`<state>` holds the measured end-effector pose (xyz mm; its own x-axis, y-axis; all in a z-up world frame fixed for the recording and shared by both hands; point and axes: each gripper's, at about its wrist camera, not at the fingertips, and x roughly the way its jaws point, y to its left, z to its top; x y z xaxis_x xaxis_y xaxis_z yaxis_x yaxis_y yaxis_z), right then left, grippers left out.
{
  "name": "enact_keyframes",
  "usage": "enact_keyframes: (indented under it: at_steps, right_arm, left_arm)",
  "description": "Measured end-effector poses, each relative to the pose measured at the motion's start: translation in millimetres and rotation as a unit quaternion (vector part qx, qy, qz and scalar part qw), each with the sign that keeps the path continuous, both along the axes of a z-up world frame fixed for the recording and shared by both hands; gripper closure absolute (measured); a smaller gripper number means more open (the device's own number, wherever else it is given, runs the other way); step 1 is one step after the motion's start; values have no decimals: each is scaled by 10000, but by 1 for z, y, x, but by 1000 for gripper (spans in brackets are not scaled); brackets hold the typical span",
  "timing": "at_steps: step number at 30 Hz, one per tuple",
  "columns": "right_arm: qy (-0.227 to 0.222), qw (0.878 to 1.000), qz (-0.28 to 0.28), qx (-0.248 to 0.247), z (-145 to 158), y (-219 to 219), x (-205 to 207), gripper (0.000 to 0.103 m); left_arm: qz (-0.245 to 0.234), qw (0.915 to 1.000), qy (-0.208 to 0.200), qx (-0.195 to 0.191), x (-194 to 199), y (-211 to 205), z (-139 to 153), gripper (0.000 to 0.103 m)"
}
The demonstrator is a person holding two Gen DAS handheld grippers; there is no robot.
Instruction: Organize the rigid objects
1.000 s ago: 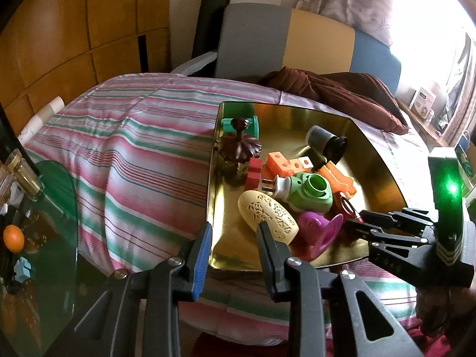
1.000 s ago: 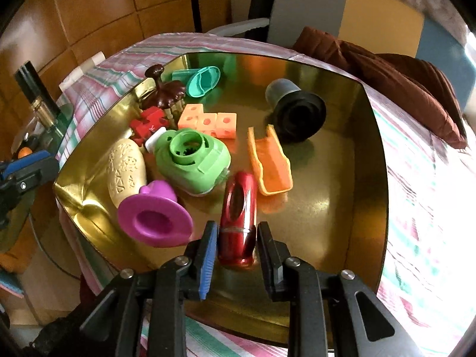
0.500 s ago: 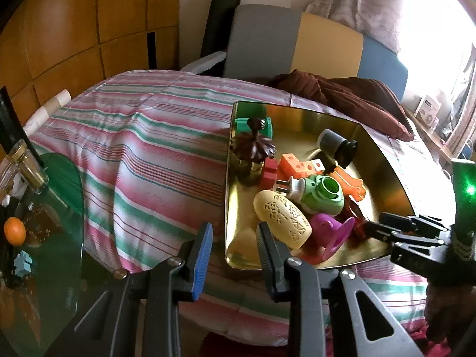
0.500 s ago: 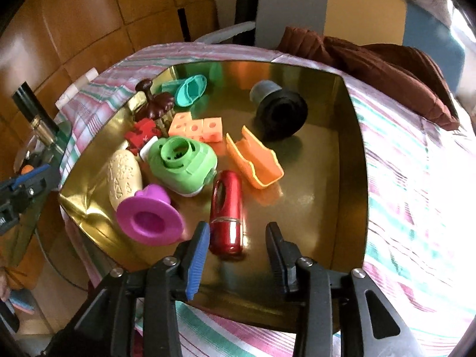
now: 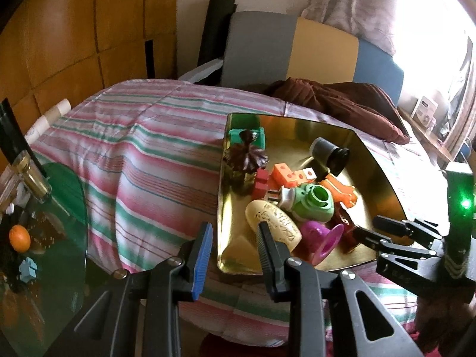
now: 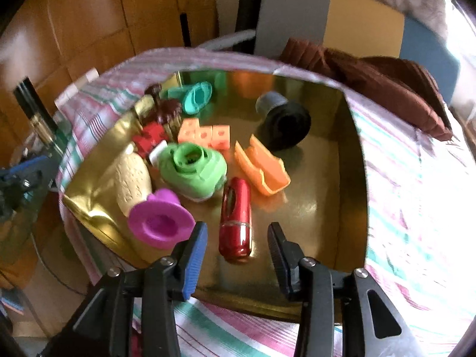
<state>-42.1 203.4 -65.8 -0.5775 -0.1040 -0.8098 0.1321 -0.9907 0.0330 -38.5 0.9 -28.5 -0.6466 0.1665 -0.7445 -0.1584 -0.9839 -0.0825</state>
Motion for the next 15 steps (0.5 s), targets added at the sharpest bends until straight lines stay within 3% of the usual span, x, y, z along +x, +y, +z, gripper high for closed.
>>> enact_keyframes:
  at_steps: [4,9,15]
  right_arm:
    - [373,9991,-210,69,16,6,10,49]
    - [768,9946,-696,-27,31,18,23,25]
    - [1073,9869,-1200,-77,42,27,34,20]
  left_arm:
    - [-82,9999,97,-57,1,12,7,73]
    - [4,9994,279,-226,4,29,16,73]
    - [61,9986,513,-100,9,43,27,66]
